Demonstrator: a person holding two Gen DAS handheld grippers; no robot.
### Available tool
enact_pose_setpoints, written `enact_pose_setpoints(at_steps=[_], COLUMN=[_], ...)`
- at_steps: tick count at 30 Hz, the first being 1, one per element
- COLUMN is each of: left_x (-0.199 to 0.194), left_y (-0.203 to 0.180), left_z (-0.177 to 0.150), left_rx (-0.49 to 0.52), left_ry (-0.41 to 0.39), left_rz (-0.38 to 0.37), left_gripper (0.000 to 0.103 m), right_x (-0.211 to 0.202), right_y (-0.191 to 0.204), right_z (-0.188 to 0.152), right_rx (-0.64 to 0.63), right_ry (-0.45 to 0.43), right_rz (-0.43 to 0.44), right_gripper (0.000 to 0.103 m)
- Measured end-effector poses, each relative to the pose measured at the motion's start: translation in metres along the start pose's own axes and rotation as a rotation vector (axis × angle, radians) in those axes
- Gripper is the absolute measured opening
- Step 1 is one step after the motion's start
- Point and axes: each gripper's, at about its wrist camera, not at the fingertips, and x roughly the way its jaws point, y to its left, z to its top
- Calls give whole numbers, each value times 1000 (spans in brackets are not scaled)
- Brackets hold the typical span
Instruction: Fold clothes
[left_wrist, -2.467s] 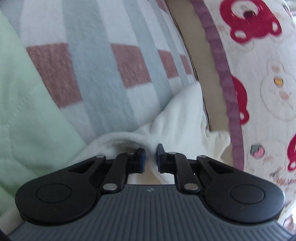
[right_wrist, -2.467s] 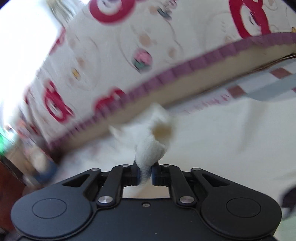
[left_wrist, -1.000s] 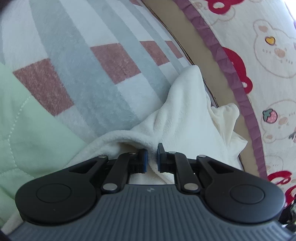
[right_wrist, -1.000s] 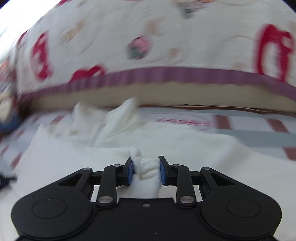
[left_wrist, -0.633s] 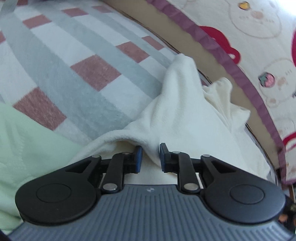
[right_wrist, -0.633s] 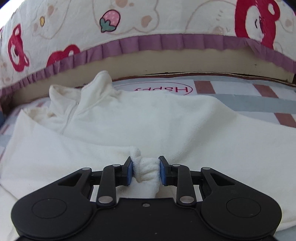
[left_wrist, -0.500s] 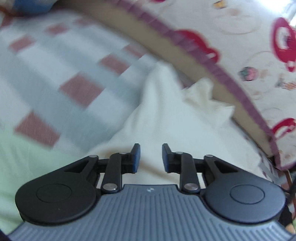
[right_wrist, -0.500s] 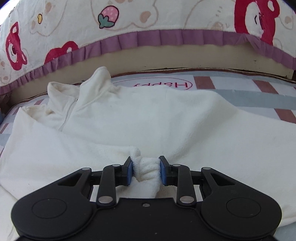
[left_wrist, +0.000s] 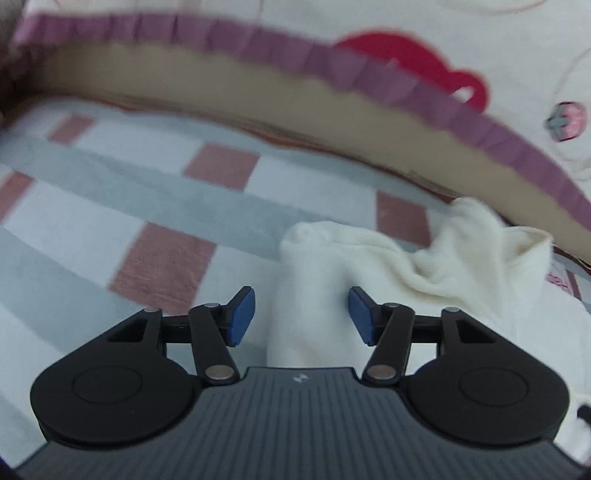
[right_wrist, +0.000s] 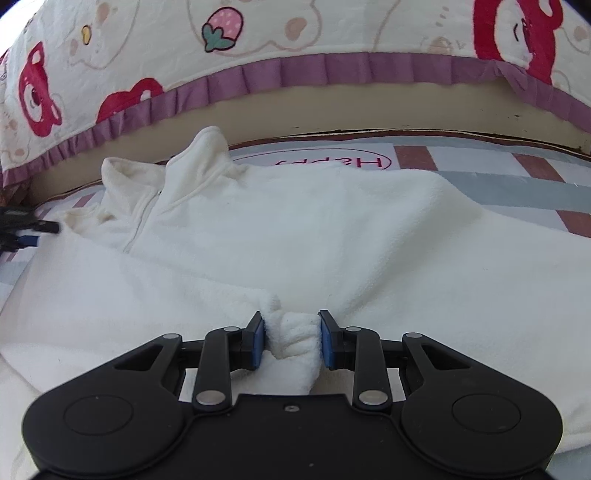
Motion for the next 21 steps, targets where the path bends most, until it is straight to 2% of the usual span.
enact_pose_setpoints(at_steps=[1,2,3,4,6,8,10,13,14,15,16,18,20,21], left_x=[6,9,8,4,-5,-8,-4,1,-2,-7,-16,-34,-47,-49], left_y=[5,7,2,-5,-21,-29,-35,-43,-46,-48,-50,-53,-53,-54], left_z=[-1,-1,0,2,6,8,7,-4,-8,-13,-17,-29,-43,-51], left_rx=[-54,-91,-75,-31,95,155,193,238,234,226,214,187,177,189], left_ry=[-5,2,-1,-18,-76,-134,-153,-166,-177,-191,-207,-223,-207,-171], left_rz=[-47,-69,-56,-31,71,156,218,295,306,295,269,195,115,108], left_gripper=[52,23,15,14,14,14,15,30,38,44,46,53,53,53], right_x=[0,-1,-2,-4,-11,-21,-25,-18,-17,-18,-21,-25,-25,-23], right_y=[2,4,6,8,11,19,32,40,39,37,35,32,29,27], right_z=[-1,-2,-2,-3,-3,1,4,0,0,2,5,9,12,13], right_rx=[-27,-54,-66,-77,-97,-136,-206,-245,-245,-238,-225,-203,-183,-162], right_ry=[-8,-15,-22,-28,-63,-117,-135,-108,-96,-100,-110,-129,-127,-118], right_rz=[14,28,30,32,34,46,60,27,18,10,13,11,11,15], right_gripper=[35,35,35,34,33,33,33,33,33,33,32,32,32,32])
